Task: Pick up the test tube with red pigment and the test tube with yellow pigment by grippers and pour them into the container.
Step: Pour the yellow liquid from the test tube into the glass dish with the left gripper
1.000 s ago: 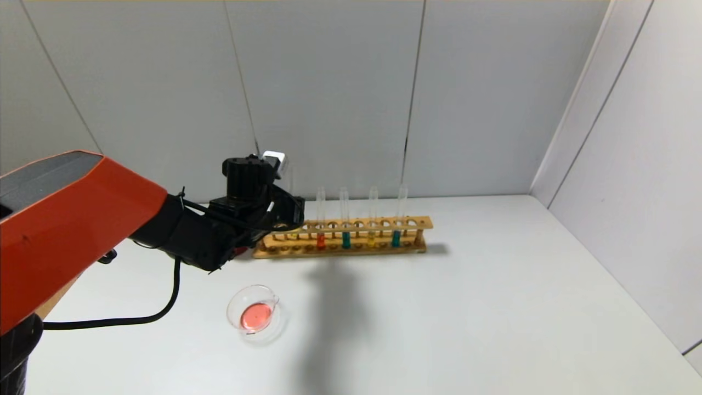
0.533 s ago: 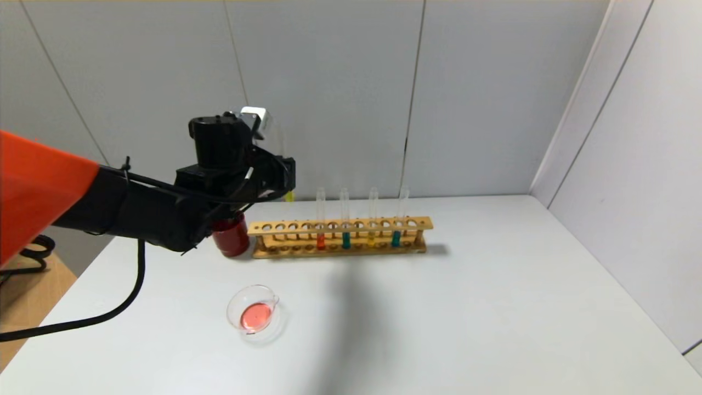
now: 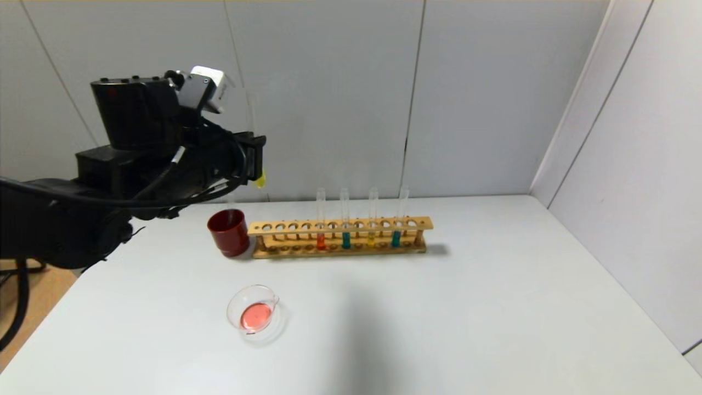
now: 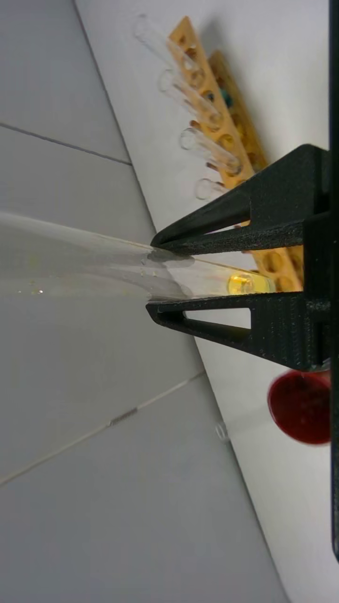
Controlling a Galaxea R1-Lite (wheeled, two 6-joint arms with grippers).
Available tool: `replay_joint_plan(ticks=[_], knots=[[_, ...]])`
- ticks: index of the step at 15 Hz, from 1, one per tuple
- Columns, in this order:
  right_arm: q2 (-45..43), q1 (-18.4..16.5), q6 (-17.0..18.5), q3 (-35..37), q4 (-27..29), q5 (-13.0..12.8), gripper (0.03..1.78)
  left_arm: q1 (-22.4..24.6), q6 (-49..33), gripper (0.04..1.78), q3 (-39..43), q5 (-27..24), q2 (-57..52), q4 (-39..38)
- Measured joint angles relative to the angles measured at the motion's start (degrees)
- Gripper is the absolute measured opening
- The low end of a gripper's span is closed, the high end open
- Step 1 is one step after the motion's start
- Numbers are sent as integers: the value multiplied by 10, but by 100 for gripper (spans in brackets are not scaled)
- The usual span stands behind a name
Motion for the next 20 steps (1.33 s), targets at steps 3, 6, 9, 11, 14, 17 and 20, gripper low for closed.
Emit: replay_joint_plan(ticks=[3,6,9,11,14,17,20], knots=[[0,0,0,0,0,0,175,4,11,30,77,-13,-70,0],[0,0,0,0,0,0,175,37,32,30,147,-51,-125,0],[0,0,0,0,0,0,175,122,129,30,179,-155,-140,0],[0,0,0,0,0,0,175,157,202,30,182,-235,-126,0],[0,0,0,0,0,0,175,168,224,30,181,-267,-100,-4],[0,0,0,0,0,0,175,171,229,30,188,-293,-83,-6],[0,0,0,0,0,0,175,180,288,30,197,-324,-66,-8]])
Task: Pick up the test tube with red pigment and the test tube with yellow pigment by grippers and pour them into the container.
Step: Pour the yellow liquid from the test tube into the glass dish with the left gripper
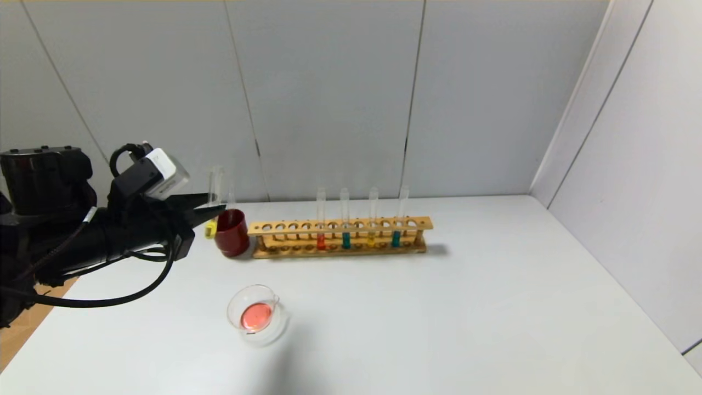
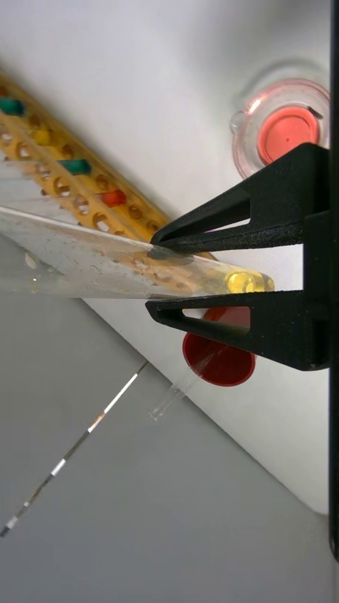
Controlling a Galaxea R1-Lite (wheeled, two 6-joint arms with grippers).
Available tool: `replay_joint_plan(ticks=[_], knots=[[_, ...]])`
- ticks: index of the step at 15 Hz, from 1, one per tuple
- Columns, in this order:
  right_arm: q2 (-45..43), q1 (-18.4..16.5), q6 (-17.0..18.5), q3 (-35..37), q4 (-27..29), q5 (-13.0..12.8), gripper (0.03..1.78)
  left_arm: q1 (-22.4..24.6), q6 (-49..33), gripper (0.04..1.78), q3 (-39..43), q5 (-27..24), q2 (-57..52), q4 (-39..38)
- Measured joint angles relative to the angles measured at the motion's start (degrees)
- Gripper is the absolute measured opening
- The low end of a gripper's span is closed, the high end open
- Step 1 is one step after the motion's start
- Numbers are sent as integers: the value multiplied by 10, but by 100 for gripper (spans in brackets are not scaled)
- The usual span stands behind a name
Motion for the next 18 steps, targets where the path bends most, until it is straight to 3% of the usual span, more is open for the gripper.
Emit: replay_joint_plan(ticks=[2,6,9,18], knots=[[0,0,0,0,0,0,175,15,49,30,4,-17,11,5],[0,0,0,0,0,0,175,24,63,30,9,-23,9,83],[0,0,0,0,0,0,175,25,84,30,3,-22,3,93],[0,0,0,0,0,0,175,42,304,30,6,-21,22,95]])
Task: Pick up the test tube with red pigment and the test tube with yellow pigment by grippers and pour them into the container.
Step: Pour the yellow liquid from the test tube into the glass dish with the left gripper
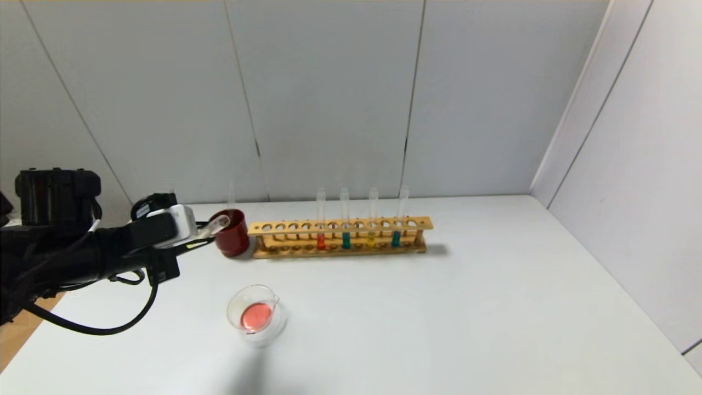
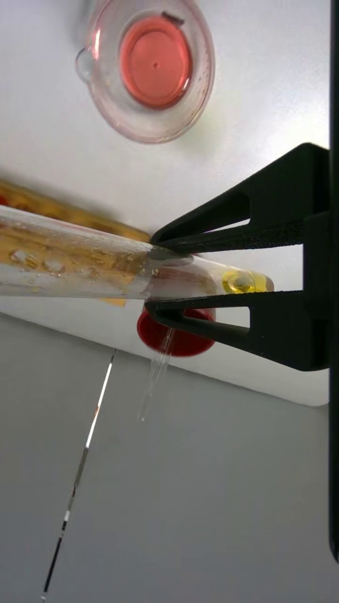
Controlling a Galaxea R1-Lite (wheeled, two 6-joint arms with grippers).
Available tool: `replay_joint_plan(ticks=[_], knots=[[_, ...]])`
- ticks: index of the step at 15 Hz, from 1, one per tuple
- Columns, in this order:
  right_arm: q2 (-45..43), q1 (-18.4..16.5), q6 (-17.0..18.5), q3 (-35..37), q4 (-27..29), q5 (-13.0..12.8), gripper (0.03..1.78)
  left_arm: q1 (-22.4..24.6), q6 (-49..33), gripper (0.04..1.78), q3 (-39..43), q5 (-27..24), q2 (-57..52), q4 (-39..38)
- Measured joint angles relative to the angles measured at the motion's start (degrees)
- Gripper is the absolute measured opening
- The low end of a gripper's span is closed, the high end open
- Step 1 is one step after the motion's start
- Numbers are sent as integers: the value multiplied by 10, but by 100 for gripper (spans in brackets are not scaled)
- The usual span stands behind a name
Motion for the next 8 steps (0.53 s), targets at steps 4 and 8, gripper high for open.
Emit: replay_joint_plan(ticks=[4,8], knots=[[0,0,0,0,0,0,175,3,51,30,19,2,-5,0],[0,0,0,0,0,0,175,12,111,30,49,3,-7,-6]])
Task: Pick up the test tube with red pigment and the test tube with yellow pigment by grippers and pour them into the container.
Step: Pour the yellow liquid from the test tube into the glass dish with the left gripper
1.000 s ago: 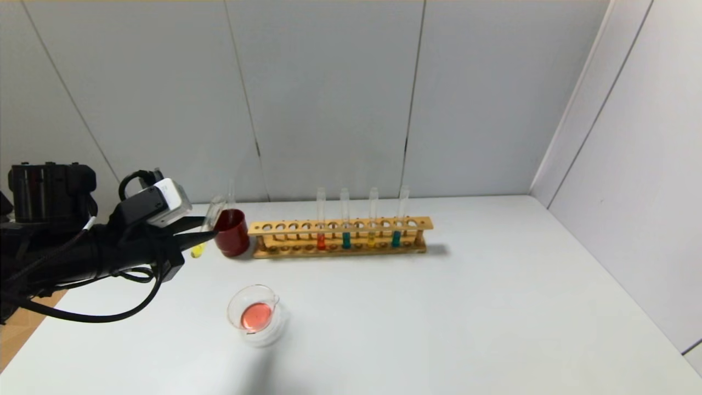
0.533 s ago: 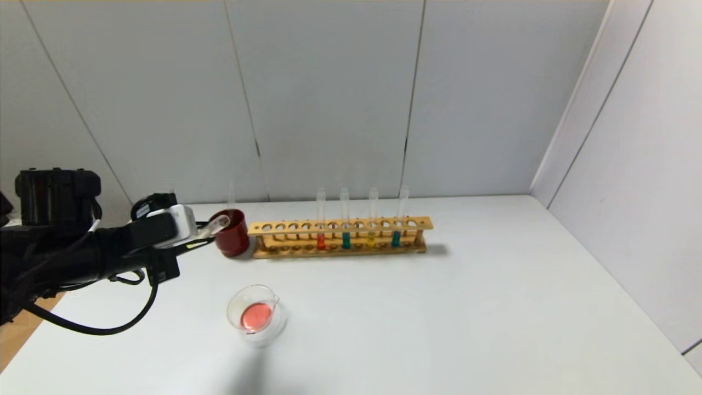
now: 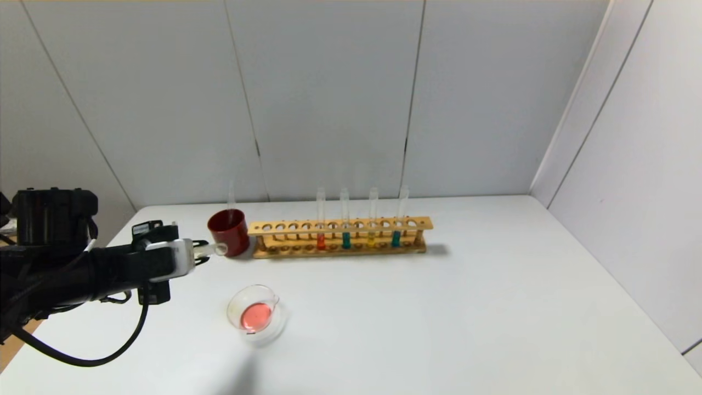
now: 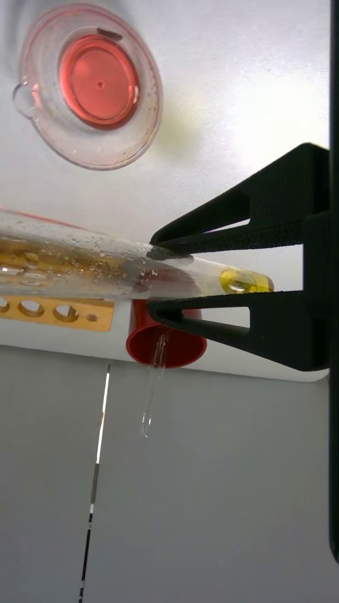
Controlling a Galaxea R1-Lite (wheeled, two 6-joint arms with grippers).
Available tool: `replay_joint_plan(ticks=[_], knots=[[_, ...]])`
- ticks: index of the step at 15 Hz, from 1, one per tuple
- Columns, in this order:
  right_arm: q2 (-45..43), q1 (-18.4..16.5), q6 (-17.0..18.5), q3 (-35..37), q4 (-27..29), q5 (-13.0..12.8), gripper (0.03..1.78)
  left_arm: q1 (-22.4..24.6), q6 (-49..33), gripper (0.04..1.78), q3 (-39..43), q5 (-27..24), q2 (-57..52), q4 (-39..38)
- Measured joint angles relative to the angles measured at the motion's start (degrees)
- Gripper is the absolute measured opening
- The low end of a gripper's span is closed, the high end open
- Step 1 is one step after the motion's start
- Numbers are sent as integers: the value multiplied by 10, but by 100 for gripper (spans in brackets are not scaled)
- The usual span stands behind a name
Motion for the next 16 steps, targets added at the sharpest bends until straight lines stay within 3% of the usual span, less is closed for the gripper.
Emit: replay_joint_plan(ticks=[4,10,16], knots=[[0,0,0,0,0,0,175,35,42,30,14,0,1,-1],[0,0,0,0,0,0,175,42,101,30,20,4,18,-10],[0,0,0,0,0,0,175,38,122,30,23,2,62,-101]])
